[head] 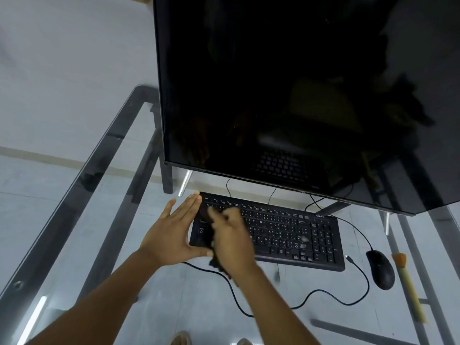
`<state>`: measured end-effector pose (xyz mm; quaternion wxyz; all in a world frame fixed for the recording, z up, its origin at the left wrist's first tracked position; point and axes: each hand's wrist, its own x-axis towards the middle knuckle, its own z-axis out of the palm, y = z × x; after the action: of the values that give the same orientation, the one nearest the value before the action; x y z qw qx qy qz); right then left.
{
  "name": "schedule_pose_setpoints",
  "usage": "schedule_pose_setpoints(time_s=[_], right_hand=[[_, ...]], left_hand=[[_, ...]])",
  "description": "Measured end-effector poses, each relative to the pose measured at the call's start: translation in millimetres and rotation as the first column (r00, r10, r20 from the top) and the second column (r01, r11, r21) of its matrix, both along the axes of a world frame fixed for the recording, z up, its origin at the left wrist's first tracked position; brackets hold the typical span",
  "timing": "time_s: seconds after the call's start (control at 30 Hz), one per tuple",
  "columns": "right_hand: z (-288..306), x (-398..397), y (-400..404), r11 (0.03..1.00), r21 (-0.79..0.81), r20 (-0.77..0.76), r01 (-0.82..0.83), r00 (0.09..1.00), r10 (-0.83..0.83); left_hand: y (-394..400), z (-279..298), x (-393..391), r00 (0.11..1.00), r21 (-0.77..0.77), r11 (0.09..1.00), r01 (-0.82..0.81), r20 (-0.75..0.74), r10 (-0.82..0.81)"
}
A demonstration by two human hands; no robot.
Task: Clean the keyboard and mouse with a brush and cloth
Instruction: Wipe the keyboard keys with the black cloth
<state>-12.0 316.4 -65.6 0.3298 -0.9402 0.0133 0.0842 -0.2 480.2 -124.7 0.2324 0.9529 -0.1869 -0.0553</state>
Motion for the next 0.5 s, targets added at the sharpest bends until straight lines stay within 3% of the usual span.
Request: schedule_pose_setpoints(time_s=[0.1, 0.17, 0.23, 0.33, 0.4, 0.5], right_hand=[[-13.5, 23.0, -61.4, 0.961, -0.219, 0.02, 0.17, 0.985, -0.169], [-26.0, 32.0, -77.5, 0.912, -0.333, 0.124, 0.241, 0.97, -0.211], [-25.6, 27.6, -52.7, 0.947, -0.25, 0.133, 0.202, 0.976, -0.173], [-7.7, 10.2, 12.0, 0.997, -0.01, -0.032, 0.078, 0.996, -0.078], [-3.5, 6.6, 24.1, 0.991, -0.077, 0.032, -0.106, 0.994, 0.109], [-2.0, 18.9, -13.1, 0.983, -0.172, 0.045, -0.061, 0.997, 0.07]], left_hand=[[-0.1, 2.4, 0.8, 1.0, -0.001, 1.0, -0.01, -0.02, 0.01], [0.7, 2.1, 0.3, 1.0, -0.007, 1.0, -0.015, -0.015, 0.015], [-0.7, 1.3, -0.3, 1.0, -0.004, 1.0, -0.019, -0.011, 0.019], [-2.1, -1.5, -0.9, 1.0, -0.016, 1.0, -0.015, 0.024, 0.016], [-1.2, -1.3, 0.5, 0.999, -0.026, 1.0, -0.01, 0.031, 0.011], [-0.7, 1.3, -0.4, 1.0, -0.021, 0.999, -0.025, 0.007, 0.025]])
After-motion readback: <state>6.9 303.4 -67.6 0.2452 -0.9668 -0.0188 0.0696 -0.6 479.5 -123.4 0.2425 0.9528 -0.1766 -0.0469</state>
